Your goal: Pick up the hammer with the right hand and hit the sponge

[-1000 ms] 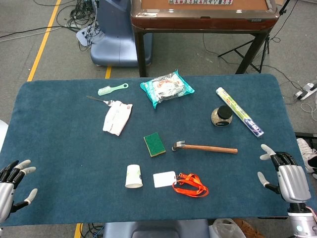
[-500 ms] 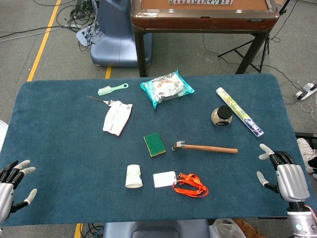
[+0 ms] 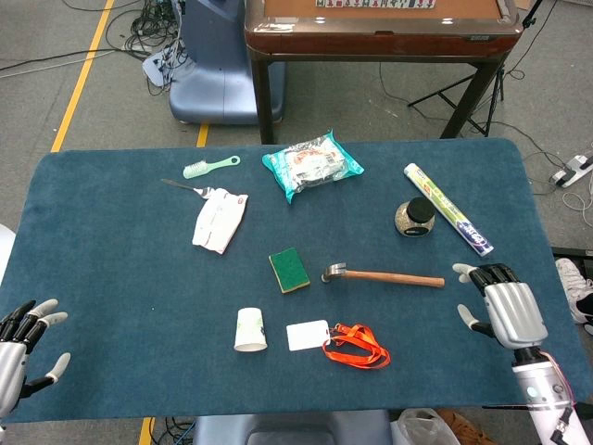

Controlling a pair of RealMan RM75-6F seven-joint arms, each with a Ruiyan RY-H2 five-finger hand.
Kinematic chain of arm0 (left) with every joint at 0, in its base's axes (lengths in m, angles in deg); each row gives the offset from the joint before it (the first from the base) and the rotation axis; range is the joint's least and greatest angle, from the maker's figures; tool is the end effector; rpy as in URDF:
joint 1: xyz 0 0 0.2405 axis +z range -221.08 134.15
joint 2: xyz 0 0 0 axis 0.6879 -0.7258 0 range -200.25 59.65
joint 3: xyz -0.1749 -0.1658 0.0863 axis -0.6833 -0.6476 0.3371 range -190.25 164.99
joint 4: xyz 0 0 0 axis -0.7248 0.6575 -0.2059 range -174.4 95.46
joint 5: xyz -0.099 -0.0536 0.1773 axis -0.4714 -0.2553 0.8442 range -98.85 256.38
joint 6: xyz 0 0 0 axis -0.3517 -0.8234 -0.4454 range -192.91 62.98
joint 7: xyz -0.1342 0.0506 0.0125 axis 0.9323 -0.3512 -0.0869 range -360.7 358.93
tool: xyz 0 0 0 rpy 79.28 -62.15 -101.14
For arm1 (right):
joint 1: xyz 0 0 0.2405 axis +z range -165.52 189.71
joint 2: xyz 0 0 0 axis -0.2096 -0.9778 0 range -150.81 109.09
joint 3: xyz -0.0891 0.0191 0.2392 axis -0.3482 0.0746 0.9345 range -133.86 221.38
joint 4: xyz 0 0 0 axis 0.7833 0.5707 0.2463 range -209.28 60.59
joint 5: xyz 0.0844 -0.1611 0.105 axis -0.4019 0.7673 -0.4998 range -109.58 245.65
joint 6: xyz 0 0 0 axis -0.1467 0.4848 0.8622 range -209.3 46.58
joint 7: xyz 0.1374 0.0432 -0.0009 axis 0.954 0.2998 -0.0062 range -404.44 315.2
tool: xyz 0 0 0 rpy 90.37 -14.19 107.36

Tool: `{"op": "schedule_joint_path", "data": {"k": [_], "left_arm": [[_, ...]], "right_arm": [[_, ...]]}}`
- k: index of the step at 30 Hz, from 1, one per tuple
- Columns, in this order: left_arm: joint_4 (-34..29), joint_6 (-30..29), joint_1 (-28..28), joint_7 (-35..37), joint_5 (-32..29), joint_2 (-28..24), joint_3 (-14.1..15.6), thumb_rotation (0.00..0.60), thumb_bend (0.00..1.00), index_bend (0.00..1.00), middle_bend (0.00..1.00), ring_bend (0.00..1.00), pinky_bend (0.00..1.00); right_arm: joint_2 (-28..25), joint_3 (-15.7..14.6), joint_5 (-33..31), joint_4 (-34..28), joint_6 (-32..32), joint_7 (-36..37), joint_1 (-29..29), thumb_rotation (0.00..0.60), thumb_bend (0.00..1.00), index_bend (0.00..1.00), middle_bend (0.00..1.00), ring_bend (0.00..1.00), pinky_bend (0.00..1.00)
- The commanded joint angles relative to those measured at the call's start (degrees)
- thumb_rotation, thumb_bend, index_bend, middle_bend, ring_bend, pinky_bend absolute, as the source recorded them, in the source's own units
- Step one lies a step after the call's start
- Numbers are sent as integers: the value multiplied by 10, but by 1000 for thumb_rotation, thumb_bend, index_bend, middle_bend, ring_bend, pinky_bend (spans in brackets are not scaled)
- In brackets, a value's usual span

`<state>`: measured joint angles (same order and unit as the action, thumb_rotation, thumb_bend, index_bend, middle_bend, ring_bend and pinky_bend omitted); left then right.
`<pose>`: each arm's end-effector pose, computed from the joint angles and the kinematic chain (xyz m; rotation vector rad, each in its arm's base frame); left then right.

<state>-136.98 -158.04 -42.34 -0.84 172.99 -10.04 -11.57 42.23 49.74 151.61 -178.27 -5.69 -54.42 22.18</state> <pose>-0.2930 0.1339 0.1739 -1.3958 -0.8813 -0.9684 -0.2584 -0.2116 0.1346 1.5116 -0.9504 0.9152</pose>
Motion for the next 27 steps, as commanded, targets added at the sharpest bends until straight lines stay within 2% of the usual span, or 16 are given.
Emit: {"op": "schedule_joint_path", "data": {"k": [1,9,15,27], "left_arm": [[0,0,0,0,0,0,0,600,252,275,174,84,126],[0,1,0,0,-1,0,-1,600,252,275,174,84,126],[1,-1,0,3,-4,0,-2,600,252,275,174,84,126],[1,2,-1,3,-4,-1,-2,600,252,275,174,84,126]], "right_arm": [[16,17,-35,-3,-48,-33,38,600,298,286,382,240,221],[69,43,-103,20,-121,-81,105,600,298,315,366,212,221],[123,57,-155,59,-163,-118,156,600,299,356,364,208,221],[212,61,-212,143,-199,-146,219,600,299,359,364,208,221]]}}
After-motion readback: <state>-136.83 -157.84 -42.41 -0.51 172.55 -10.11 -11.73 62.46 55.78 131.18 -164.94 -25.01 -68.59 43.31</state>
